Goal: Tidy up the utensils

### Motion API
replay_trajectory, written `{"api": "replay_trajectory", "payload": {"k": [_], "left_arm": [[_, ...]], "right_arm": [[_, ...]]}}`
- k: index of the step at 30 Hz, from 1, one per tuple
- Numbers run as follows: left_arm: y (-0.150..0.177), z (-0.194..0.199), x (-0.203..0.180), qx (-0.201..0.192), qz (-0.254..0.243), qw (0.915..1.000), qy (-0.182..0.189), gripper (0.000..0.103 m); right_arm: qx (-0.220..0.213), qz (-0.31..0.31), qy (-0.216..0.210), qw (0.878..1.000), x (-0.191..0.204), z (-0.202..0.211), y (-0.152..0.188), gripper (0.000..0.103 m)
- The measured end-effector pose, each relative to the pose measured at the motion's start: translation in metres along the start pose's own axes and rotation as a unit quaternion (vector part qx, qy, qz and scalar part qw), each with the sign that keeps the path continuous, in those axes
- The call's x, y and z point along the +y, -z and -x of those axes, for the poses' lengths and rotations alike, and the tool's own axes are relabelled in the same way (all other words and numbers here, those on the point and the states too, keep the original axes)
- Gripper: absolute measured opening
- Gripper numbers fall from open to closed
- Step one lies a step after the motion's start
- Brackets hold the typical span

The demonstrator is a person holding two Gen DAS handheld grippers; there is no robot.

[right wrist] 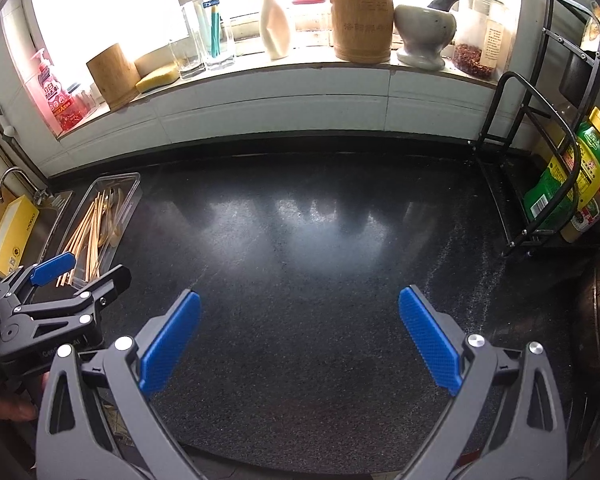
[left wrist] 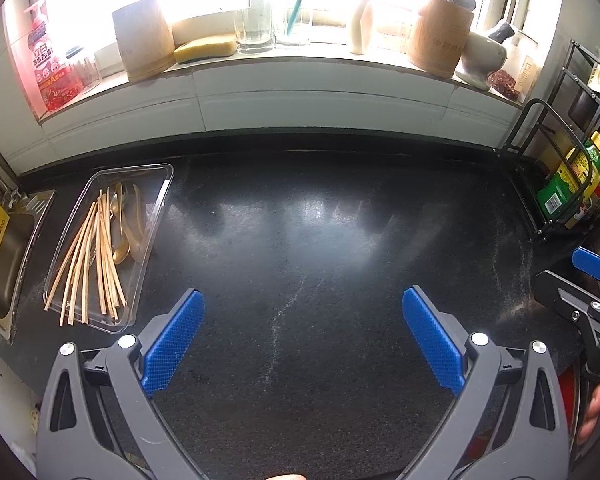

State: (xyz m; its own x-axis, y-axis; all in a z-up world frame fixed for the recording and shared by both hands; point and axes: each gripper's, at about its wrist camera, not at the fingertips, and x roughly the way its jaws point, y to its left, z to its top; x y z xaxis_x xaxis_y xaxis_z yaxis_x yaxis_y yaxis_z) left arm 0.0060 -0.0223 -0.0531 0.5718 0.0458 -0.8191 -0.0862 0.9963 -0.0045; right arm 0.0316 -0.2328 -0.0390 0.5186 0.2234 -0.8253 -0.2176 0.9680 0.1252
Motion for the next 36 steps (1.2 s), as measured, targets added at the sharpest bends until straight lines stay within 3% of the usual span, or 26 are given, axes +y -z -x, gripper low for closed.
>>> {"api": "replay_trajectory", "payload": {"k": [36], "left_arm": [[0.0, 0.005, 0.016, -0.009, 0.003, 0.9999, -0.007, 0.097]], "right_arm": [[-0.005, 0.008, -0.006, 1.0, 0.01, 0.001, -0.003, 0.096]]}}
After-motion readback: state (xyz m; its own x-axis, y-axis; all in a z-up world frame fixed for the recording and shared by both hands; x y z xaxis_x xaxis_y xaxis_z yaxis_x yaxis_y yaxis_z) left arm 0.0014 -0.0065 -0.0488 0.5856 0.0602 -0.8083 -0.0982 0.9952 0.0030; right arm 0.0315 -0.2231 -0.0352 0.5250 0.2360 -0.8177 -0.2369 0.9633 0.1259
